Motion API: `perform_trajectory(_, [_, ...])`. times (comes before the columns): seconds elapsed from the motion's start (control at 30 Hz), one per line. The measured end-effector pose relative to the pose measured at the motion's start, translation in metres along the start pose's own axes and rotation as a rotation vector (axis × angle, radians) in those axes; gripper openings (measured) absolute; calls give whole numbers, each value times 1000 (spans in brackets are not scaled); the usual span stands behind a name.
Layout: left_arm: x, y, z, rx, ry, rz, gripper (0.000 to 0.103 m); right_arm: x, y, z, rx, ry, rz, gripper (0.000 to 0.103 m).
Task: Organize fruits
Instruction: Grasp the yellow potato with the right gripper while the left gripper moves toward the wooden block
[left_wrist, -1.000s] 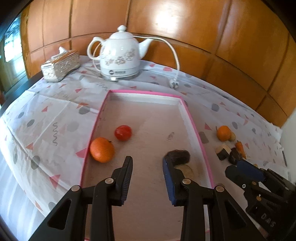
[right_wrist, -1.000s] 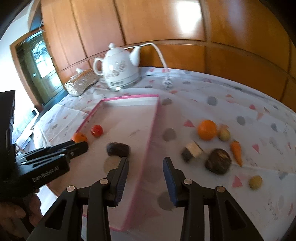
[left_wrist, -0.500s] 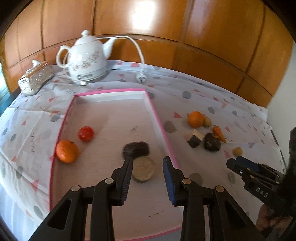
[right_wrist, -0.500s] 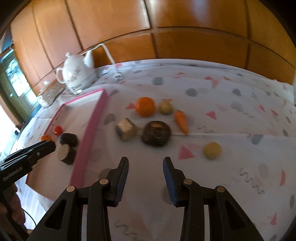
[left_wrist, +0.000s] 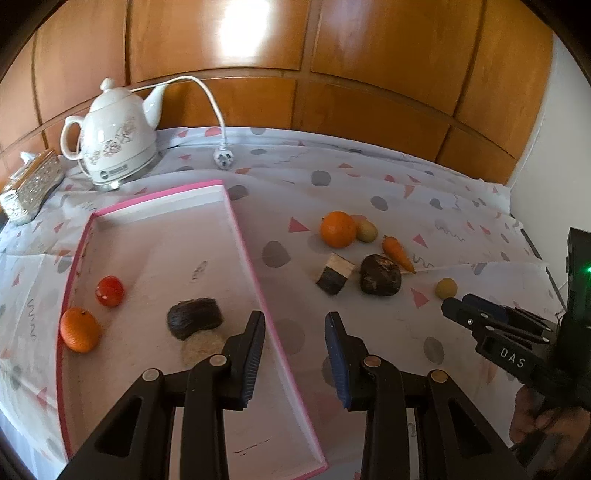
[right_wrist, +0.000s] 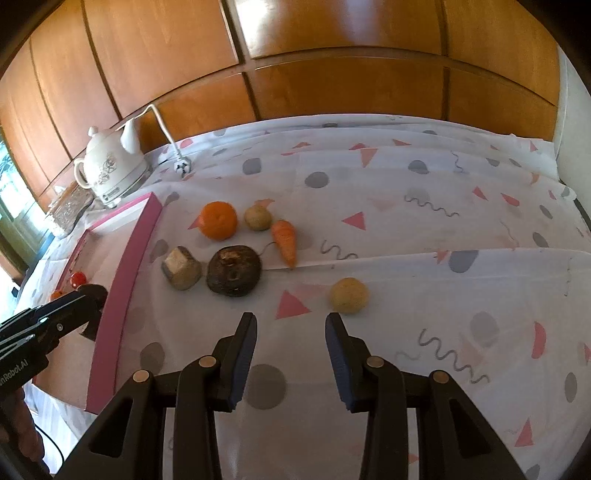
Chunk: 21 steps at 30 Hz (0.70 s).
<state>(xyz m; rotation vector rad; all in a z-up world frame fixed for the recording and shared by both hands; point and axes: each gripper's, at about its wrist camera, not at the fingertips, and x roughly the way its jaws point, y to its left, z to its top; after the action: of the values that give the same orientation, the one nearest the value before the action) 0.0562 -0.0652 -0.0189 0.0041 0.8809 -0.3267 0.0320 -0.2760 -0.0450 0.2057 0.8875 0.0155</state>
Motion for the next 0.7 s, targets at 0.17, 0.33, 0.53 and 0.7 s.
perform_trajectory(0.17, [9, -8, 3, 25, 13, -15, 34, 4, -2, 6, -21, 2, -6, 39])
perform_trajectory(0.33, [19, -14, 8, 35, 30, -30, 34, 6, -4, 12, -25, -6, 1, 39])
perform_trajectory(0.53, [29, -20, 10, 44, 47, -46, 34, 10, -24, 8, 17, 18, -19, 39])
perform_trajectory(0.7, [37, -22, 12, 40, 62, -54, 34, 15, -30, 8, 28, 29, -20, 39])
